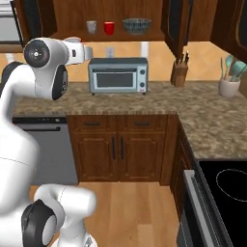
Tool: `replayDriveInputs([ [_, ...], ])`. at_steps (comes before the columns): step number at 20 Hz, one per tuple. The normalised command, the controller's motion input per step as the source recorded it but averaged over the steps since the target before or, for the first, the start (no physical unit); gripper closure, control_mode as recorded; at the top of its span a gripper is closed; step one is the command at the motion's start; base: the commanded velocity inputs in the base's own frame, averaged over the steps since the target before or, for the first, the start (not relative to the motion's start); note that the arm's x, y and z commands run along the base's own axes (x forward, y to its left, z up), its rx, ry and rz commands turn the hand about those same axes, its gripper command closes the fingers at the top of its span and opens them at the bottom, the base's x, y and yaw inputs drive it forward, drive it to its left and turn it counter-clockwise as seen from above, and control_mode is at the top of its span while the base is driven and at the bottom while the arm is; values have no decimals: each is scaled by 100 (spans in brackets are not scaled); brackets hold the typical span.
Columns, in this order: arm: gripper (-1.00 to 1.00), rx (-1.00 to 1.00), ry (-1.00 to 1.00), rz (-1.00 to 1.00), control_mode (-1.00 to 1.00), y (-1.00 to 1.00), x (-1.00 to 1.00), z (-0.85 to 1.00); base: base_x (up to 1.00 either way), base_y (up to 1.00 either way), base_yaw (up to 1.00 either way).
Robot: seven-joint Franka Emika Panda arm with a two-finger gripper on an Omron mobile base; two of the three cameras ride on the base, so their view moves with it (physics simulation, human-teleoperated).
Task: Gather all objects into one cabinet and sort the glasses and bowls to opposite sides.
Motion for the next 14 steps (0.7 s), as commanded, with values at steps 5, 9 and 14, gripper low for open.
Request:
replayDriveInputs([
  [5,100,0,0,0,100,0,0,0,100,0,0],
  [9,100,0,0,0,100,0,0,0,100,-1,2],
  [14,100,0,0,0,100,0,0,0,95,-22,15],
])
